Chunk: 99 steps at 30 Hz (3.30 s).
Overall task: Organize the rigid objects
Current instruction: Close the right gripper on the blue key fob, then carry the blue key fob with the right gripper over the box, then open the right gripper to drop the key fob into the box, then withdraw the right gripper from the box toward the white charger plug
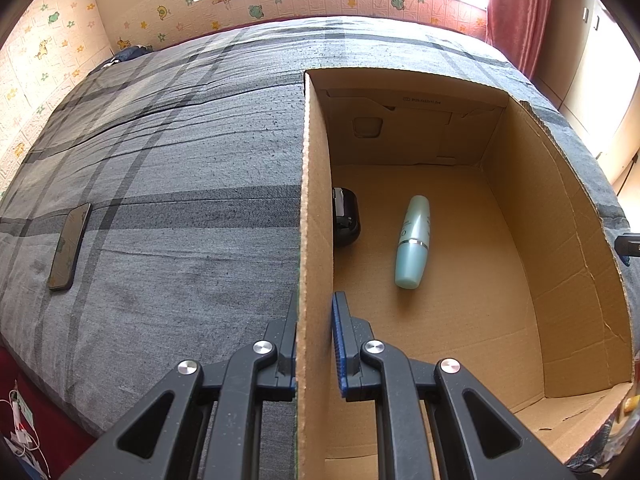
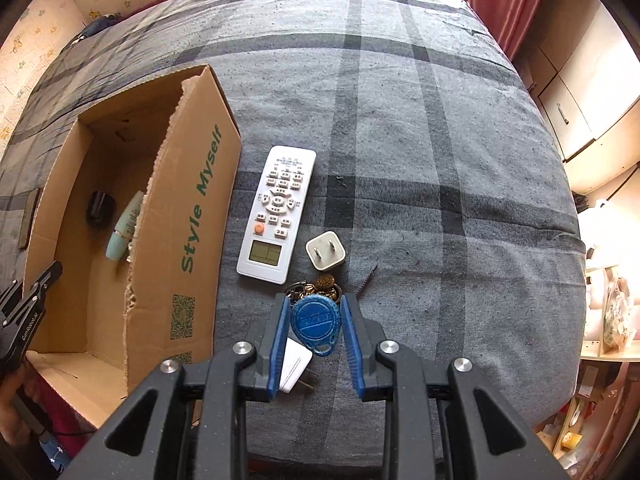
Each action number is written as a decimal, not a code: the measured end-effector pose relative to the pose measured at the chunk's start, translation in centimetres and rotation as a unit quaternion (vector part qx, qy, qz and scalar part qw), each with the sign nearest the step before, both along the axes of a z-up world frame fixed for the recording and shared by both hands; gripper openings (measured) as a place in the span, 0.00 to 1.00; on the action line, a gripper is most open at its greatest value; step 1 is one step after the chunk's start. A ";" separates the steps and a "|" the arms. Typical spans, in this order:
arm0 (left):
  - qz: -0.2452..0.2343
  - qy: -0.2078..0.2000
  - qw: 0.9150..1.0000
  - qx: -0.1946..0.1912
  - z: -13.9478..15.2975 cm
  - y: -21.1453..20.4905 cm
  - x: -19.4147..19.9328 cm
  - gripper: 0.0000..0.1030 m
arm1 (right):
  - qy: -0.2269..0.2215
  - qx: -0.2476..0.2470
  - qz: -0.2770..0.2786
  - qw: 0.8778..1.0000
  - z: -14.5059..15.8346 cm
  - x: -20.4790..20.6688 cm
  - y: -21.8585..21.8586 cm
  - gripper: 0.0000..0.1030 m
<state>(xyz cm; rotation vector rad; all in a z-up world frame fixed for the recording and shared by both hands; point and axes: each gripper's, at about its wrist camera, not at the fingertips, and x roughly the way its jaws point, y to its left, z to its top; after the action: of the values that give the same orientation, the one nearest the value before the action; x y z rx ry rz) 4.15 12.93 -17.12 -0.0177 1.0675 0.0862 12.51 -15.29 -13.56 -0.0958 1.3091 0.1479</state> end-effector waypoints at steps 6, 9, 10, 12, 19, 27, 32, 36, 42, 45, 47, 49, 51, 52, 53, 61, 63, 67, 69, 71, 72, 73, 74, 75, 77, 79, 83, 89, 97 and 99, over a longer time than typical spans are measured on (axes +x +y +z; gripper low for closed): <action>0.000 0.000 1.000 -0.001 0.0 0.0 0.0 0.13 | -0.015 0.005 0.018 1.000 1.7 -0.1 1.2 0.26; 0.001 0.000 1.000 -0.001 0.0 0.0 0.0 0.13 | -0.025 0.007 0.029 0.999 2.5 -0.3 2.0 0.26; 0.000 0.000 1.000 -0.001 0.0 0.0 0.0 0.13 | -0.028 0.008 0.033 0.999 2.9 -0.4 2.3 0.27; 0.001 0.000 1.000 -0.001 0.0 0.0 0.0 0.13 | -0.034 0.010 0.042 0.998 3.5 -0.4 2.9 0.27; 0.001 -0.001 1.000 -0.001 0.0 0.0 0.0 0.13 | -0.048 0.021 0.071 0.996 5.3 -0.7 5.4 0.26; 0.000 0.000 1.000 -0.002 -0.1 0.1 0.0 0.13 | -0.056 0.026 0.114 0.992 5.8 -1.2 8.9 0.26; 0.001 0.000 1.000 -0.002 -0.1 0.1 0.0 0.13 | -0.055 0.027 0.133 0.989 5.5 -1.0 11.0 0.27; -0.001 0.000 1.000 0.001 -0.1 0.1 0.0 0.13 | -0.052 0.027 0.148 0.987 4.9 -1.0 12.6 0.27; 0.000 0.000 1.000 -0.001 0.0 0.1 0.0 0.13 | -0.038 0.024 0.169 0.985 3.3 -1.1 15.0 0.27; 0.000 0.000 1.000 -0.001 -0.1 0.1 0.0 0.13 | -0.031 0.024 0.175 0.984 2.5 -1.0 16.0 0.26; 0.000 0.000 1.000 -0.001 -0.1 0.1 0.0 0.13 | -0.027 0.021 0.177 0.984 1.8 -0.9 16.6 0.27; 0.000 0.000 1.000 -0.001 -0.1 0.1 0.0 0.13 | -0.022 0.020 0.176 0.984 1.0 -0.7 17.2 0.27; 0.000 -0.001 1.000 -0.001 -0.1 0.2 0.0 0.13 | -0.018 0.013 0.177 0.984 0.1 -0.6 17.6 0.27; 0.000 -0.001 1.000 -0.001 -0.1 0.2 0.0 0.13 | -0.013 0.011 0.177 0.984 -0.4 -0.5 17.8 0.27; 0.000 -0.001 1.000 -0.001 -0.1 0.2 0.0 0.13 | -0.007 0.009 0.178 0.984 -0.9 -0.5 18.0 0.27; 0.000 -0.001 1.000 -0.002 -0.1 0.2 0.0 0.14 | 0.028 -0.008 0.179 0.984 -4.5 -0.5 18.7 0.27; 0.000 -0.001 1.000 -0.003 -0.1 0.2 0.0 0.14 | 0.034 -0.012 0.181 0.983 -5.2 -0.7 18.9 0.27; 0.000 -0.001 1.000 -0.003 -0.1 0.2 0.0 0.14 | 0.042 -0.012 0.182 0.982 -5.9 -0.9 19.1 0.27; 0.000 -0.001 1.000 -0.003 -0.1 0.2 0.0 0.14 | 0.041 -0.012 0.181 0.983 -6.0 -0.7 19.1 0.27; 0.000 -0.001 1.000 -0.003 -0.1 0.2 0.0 0.14 | 0.038 -0.009 0.178 0.983 -5.8 -0.6 19.0 0.27; 0.000 -0.001 1.000 -0.003 -0.1 0.2 0.0 0.14 | 0.036 -0.007 0.177 0.984 -5.7 -0.5 18.9 0.27; 0.000 -0.001 1.000 -0.003 -0.1 0.2 0.0 0.14 | 0.035 -0.003 0.177 0.984 -5.5 -0.4 18.8 0.28; 0.000 -0.001 1.000 -0.003 -0.1 0.2 0.0 0.14 | 0.033 -0.002 0.177 0.984 -5.4 -0.4 18.9 0.30; 0.000 -0.001 1.000 -0.002 -0.1 0.2 0.0 0.14 | 0.031 -0.002 0.176 0.984 -5.2 -0.4 19.1 0.33; 0.000 -0.001 1.000 -0.003 -0.2 0.2 0.0 0.14 | 0.028 0.000 0.176 0.984 -5.2 -0.4 19.1 0.45; -0.001 -0.001 1.000 -0.002 -0.2 0.2 0.0 0.14 | 0.029 -0.004 0.177 0.984 -5.1 -0.5 19.3 0.48; -0.001 -0.001 1.000 -0.002 -0.2 0.2 0.0 0.14 | 0.025 0.003 0.176 0.984 -4.7 -0.7 19.4 0.50; 0.000 -0.002 1.000 -0.003 -0.2 0.2 0.0 0.14 | 0.011 0.011 0.170 0.985 -3.3 -0.6 19.1 0.53; -0.001 -0.001 1.000 -0.002 -0.2 0.2 0.0 0.14 | -0.002 0.010 0.173 0.985 -2.3 -1.0 19.3 0.63; 0.000 -0.002 1.000 -0.002 -0.2 0.2 -0.1 0.14 | -0.010 0.006 0.173 0.985 -1.7 -1.2 19.1 0.63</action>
<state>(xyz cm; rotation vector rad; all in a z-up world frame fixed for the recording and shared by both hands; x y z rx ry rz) 4.09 13.13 -17.31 -0.0211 1.0645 0.0831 11.33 3.81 -15.29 -0.3132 1.2631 0.4500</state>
